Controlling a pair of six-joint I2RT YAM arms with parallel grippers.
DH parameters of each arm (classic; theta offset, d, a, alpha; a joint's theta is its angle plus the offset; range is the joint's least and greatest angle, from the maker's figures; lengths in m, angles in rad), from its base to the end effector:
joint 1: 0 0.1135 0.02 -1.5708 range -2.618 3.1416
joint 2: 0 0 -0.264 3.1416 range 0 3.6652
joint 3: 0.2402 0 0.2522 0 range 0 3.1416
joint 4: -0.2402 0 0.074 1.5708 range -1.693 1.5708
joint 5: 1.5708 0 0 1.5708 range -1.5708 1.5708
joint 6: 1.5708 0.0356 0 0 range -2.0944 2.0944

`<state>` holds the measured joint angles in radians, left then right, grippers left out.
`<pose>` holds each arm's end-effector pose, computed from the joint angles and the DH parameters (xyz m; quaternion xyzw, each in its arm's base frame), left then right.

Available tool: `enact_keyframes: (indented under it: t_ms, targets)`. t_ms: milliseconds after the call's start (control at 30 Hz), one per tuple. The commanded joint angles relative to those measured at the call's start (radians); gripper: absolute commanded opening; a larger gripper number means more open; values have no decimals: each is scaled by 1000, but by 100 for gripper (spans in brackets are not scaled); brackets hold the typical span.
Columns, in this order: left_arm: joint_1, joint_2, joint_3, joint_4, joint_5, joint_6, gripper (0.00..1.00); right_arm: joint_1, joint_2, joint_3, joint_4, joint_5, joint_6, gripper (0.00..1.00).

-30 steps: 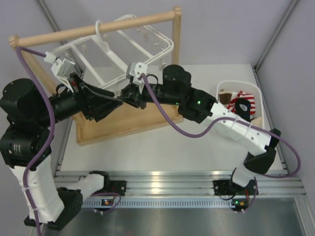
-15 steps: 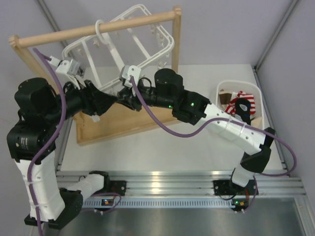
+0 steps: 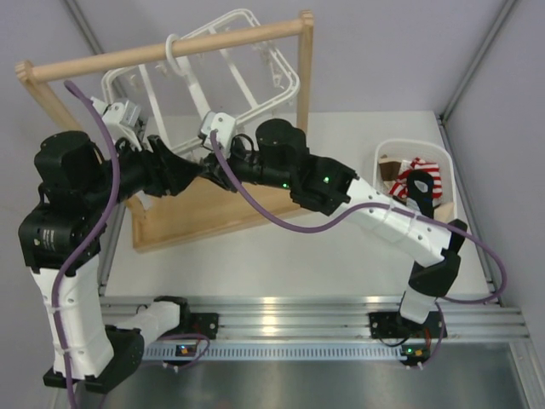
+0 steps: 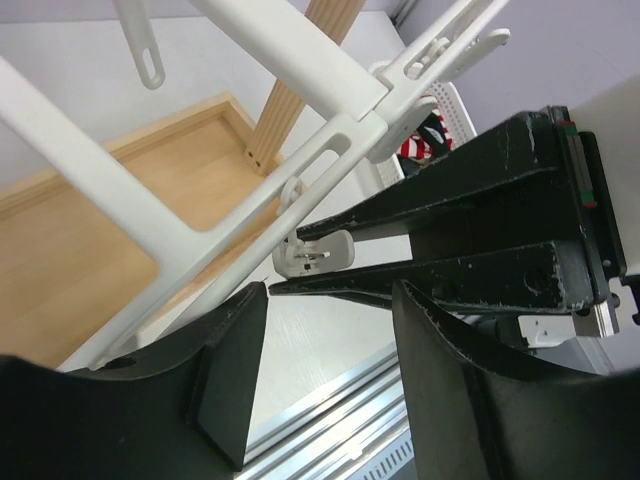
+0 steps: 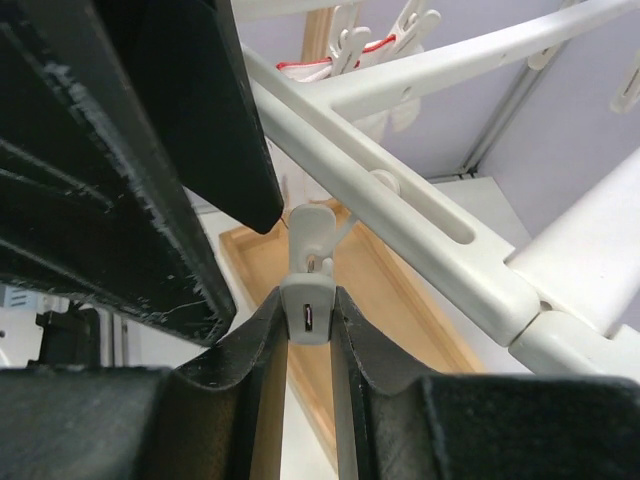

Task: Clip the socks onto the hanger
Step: Open the clamp at the hanger.

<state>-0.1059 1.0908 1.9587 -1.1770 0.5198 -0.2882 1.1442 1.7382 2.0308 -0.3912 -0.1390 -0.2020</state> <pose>0.1081 -0.0293 0.5414 0.0799 0.7910 -0.3151 0.5184 0.1569 0.3570 0.4912 -0.4973 0.5490 0.3498 0.5735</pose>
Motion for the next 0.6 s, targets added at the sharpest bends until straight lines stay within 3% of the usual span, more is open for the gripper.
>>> enact_keyframes:
  t_ms: [0,267,567]
  targets:
    - [18,38,0,71,-66,-31,58,55,-20,52,6,2,-16,0]
    - [40,55,-18,106,8,-94,54,65,-46,11,43,10,-37,0]
    - [40,50,-44,106,-14,-66,52,69,-26,51,11,21,-34,0]
